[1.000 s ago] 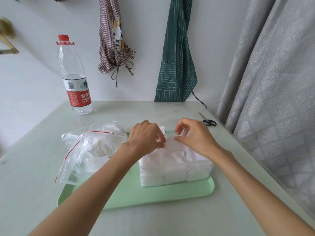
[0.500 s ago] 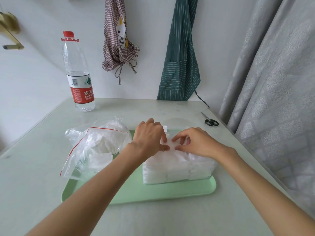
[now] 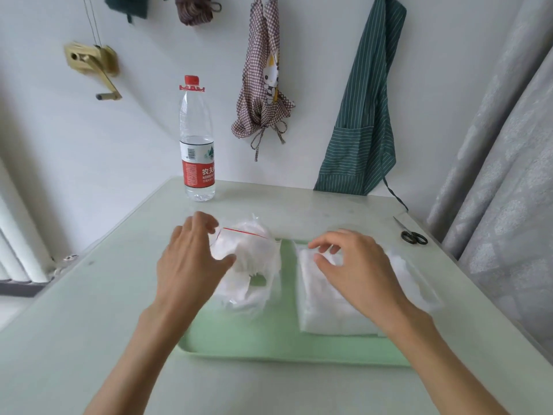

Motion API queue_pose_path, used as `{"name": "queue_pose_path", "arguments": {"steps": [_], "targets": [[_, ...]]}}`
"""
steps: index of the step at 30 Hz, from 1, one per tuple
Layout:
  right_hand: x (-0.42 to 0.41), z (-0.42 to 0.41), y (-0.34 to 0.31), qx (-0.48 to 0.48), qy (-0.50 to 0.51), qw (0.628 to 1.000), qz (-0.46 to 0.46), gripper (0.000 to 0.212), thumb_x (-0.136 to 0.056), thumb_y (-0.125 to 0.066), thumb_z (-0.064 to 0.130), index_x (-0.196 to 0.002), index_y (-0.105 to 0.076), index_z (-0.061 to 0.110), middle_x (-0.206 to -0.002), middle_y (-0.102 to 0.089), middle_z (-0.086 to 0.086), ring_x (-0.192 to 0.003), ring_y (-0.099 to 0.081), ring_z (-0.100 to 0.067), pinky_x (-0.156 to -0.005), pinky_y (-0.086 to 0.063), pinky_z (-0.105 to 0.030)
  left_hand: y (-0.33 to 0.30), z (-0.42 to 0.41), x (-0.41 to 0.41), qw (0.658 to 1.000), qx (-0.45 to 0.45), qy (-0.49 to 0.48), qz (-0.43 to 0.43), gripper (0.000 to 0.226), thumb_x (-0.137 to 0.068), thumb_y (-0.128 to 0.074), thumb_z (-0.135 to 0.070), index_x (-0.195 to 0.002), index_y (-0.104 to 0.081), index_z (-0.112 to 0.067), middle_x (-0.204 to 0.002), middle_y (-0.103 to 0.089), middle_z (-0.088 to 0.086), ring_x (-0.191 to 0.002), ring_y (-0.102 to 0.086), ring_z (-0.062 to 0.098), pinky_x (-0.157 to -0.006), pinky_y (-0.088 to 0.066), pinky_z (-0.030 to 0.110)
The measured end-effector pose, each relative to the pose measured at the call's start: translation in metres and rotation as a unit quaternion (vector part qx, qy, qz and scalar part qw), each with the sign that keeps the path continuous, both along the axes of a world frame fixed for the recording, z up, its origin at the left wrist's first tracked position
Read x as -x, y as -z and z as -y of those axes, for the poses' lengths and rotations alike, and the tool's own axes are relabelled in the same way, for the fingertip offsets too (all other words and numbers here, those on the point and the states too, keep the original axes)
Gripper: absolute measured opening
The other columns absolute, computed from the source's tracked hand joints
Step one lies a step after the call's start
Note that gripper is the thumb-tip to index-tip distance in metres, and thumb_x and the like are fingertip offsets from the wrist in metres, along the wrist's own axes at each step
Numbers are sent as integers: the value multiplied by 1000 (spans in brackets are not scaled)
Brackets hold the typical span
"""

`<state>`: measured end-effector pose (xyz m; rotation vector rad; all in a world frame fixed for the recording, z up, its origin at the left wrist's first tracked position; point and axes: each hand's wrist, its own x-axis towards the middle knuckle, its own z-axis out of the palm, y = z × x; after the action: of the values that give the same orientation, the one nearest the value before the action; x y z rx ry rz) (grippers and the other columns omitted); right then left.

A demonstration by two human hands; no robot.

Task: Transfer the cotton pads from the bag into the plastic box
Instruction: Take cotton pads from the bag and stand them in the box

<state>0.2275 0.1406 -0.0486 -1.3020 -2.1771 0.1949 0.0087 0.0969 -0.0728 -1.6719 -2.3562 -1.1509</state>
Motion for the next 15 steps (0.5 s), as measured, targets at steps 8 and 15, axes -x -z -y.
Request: {"name": "queue_pose_path", "arguments": {"steps": [8, 15], "targets": [[88, 12, 37, 0, -43, 995, 95, 19, -91, -54, 28, -105, -67, 29, -104, -66, 11, -106, -49, -14, -82, -27, -23, 32, -9, 43, 969, 239, 48, 40, 31, -88, -53, -51, -101, -49, -22, -111, -60, 0, -104, -55, 26, -73, -37, 31], [113, 10, 56, 30, 71, 968, 238, 42, -90, -46, 56, -99, -65, 20, -109, -60, -3, -115, -39, -25, -93, -24, -35, 33, -16, 53, 968, 227, 71, 80, 31, -91, -53, -45, -112, -57, -21, -120, -62, -1, -110, -55, 26, -86, -41, 32]]}}
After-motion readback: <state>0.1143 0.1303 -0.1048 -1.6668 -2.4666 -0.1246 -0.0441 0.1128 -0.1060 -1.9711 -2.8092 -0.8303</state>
